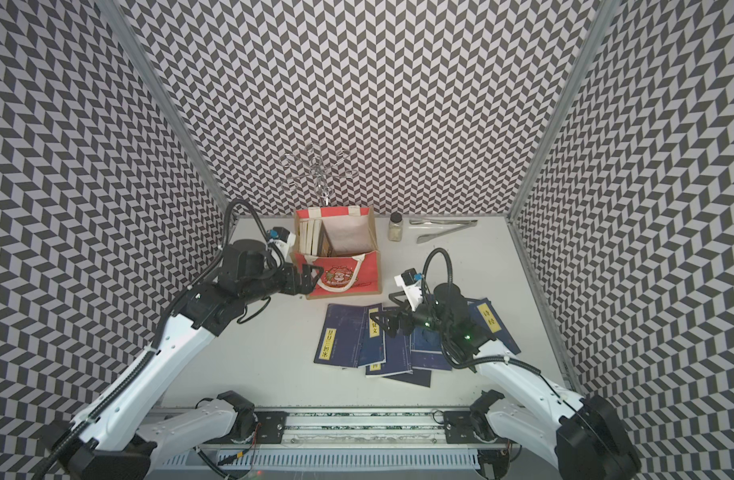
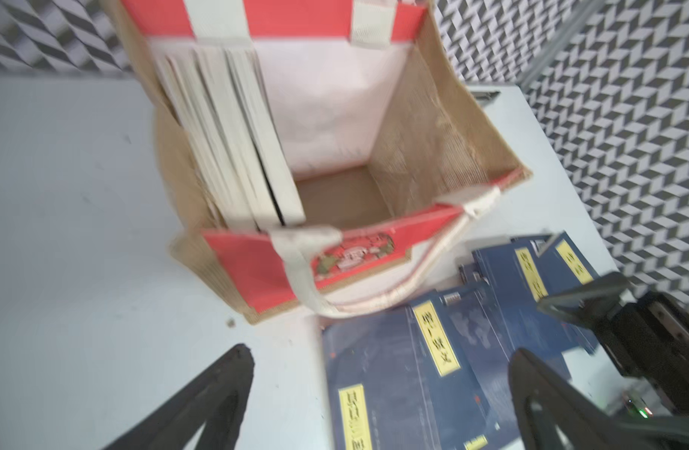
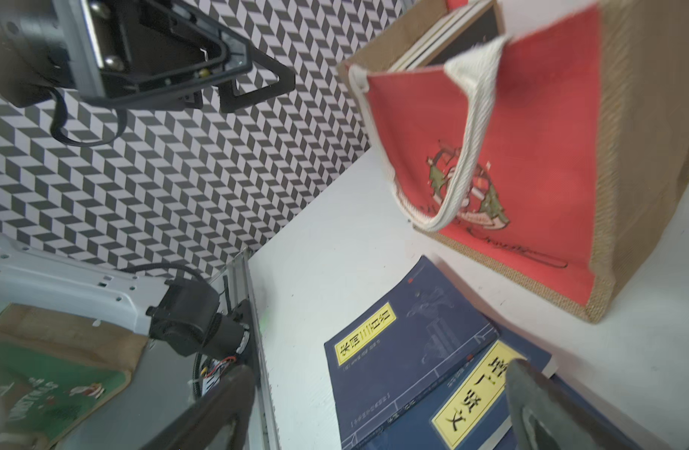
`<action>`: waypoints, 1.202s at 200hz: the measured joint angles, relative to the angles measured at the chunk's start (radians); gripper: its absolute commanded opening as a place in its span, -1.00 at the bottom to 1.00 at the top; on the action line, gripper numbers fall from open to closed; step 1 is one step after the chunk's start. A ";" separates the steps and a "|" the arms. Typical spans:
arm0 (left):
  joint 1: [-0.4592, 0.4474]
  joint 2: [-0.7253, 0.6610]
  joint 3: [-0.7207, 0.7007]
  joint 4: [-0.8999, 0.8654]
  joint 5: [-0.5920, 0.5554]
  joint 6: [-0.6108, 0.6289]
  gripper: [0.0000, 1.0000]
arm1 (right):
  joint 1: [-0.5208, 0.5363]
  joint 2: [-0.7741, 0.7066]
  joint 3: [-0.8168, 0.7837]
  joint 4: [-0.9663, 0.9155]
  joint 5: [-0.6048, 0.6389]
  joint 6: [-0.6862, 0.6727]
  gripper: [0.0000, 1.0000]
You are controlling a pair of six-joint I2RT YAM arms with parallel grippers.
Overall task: Put the books into the canvas bag
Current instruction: Place the book in the canvas bag, then pick up the book from the book.
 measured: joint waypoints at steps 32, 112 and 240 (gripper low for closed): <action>-0.051 -0.126 -0.274 0.122 0.048 -0.117 0.99 | 0.106 0.026 -0.051 -0.002 0.042 0.038 0.99; -0.057 -0.196 -0.673 0.369 0.043 -0.341 0.99 | 0.224 0.336 0.038 -0.065 0.162 0.135 0.99; 0.000 0.172 -0.724 0.750 0.175 -0.357 0.99 | 0.190 0.367 0.096 -0.122 0.319 0.176 0.99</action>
